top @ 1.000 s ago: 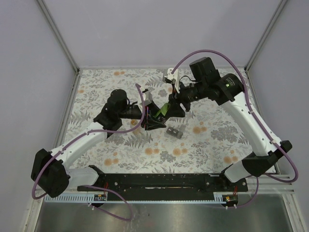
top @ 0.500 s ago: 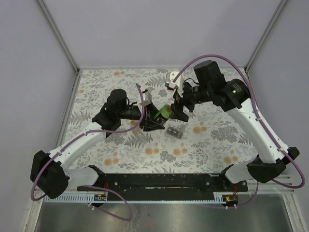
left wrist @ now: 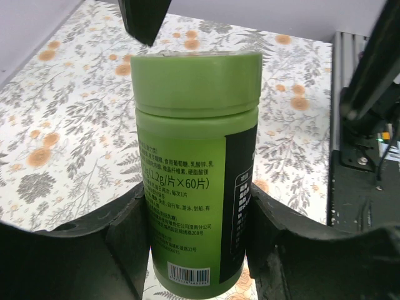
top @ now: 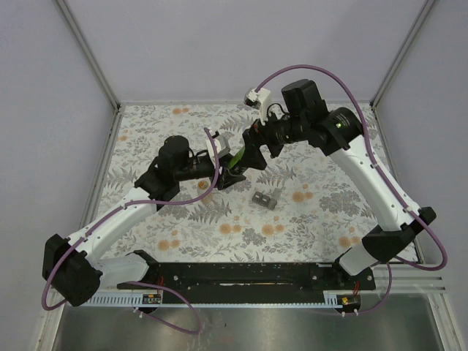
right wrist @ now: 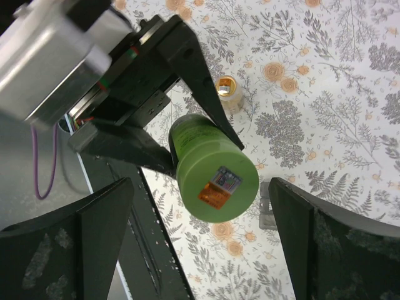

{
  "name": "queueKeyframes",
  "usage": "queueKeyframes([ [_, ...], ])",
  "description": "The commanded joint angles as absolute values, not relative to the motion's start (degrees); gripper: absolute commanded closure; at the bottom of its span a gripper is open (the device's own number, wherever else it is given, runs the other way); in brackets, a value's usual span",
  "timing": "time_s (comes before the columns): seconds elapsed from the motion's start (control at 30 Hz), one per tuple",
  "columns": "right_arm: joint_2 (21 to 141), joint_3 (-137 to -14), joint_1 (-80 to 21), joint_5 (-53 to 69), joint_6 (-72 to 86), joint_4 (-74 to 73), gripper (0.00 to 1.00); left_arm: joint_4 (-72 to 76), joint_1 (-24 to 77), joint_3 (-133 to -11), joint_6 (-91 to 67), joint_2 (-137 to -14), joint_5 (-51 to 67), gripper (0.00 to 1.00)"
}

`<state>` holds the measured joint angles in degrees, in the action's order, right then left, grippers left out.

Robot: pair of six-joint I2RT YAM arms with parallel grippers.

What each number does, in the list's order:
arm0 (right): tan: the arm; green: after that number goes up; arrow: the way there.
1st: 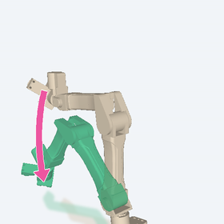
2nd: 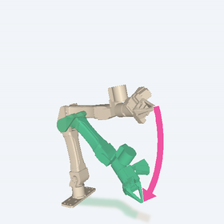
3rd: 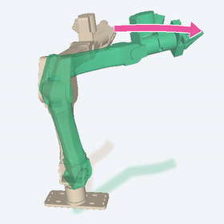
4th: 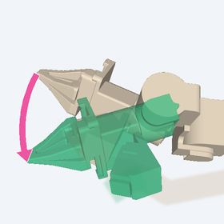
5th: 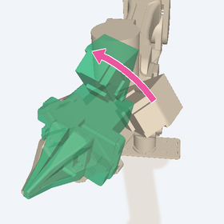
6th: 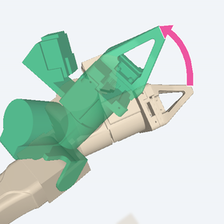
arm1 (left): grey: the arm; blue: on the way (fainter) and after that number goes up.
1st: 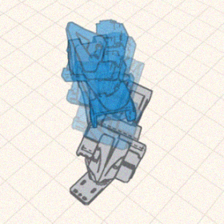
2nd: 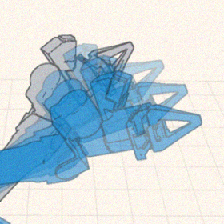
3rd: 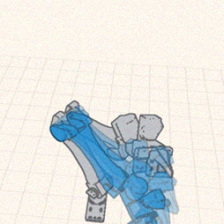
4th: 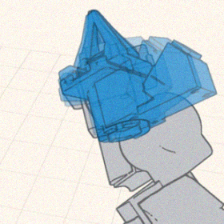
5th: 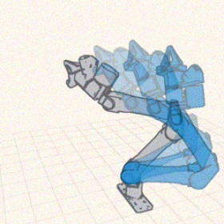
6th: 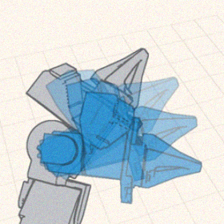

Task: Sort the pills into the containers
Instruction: Unscrew the lid of the pill bottle.

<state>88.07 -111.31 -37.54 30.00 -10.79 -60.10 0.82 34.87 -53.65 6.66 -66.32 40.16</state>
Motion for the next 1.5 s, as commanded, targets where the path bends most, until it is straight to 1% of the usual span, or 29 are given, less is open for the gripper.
queueKeyframes([
  [0.0, 91.49, -114.87, -37.09, 28.74, -2.99, -58.54, 0.0, 3.25, 35.07, -56.08, 8.61, -64.25, 34.02, 1.0],
  [0.1, 92.63, -115.05, -36.56, 28.13, -0.8, -57.48, 0.01, 3.69, 35.07, -55.37, 9.14, -63.63, 32.43, 1.0],
  [0.2, 93.43, -115.57, -35.34, 28.12, 1.21, -57.13, 0.04, 3.95, 35.16, -54.76, 9.58, -63.37, 31.64, 1.0],
  [0.37, 94.22, -114.79, -34.1, 32.07, 2.2, -56.43, 0.12, 4.31, 35.07, -53.97, 10.81, -63.19, 29.8, 1.0],
  [0.57, 94.75, -114.61, -33.66, 35.15, 2.9, -55.99, 0.13, 4.31, 35.42, -53.61, 12.13, -63.28, 28.22, 1.0],
  [0.67, 94.92, -114.7, -33.75, 35.77, 3.25, -55.99, 0.16, 4.31, 35.6, -53.52, 12.48, -63.19, 27.6, 1.0],
  [0.73, 95.01, -114.7, -33.66, 36.47, 3.43, -55.72, 0.23, 4.31, 35.77, -53.26, 12.66, -63.28, 27.42, 1.0],
  [1.07, 94.75, -114.34, -33.4, 38.67, 1.41, -56.34, 0.44, 4.31, 36.21, -53.0, 12.83, -63.55, 28.38, 1.0],
  [1.2, 94.75, -115.92, -33.05, 41.65, -4.9, -58.88, 0.47, 3.87, 36.21, -52.82, 11.52, -63.54, 33.29, 1.0],
  [1.3, 94.92, -117.5, -33.13, 42.71, -11.57, -61.87, 0.47, 3.34, 36.21, -53.17, 9.59, -63.81, 40.67, 1.0],
  [1.33, 94.75, -117.86, -33.05, 42.63, -15.43, -63.09, 0.46, 3.34, 36.21, -53.17, 8.71, -63.98, 43.91, 1.0],
  [1.43, 94.22, -118.47, -33.05, 41.93, -23.09, -66.17, 0.4, 3.43, 36.12, -53.26, 7.39, -64.34, 48.85, 1.0],
  [1.47, 93.96, -118.48, -33.05, 41.66, -25.64, -66.88, 0.39, 3.43, 36.12, -53.17, 7.21, -64.51, 50.0, 1.0],
])
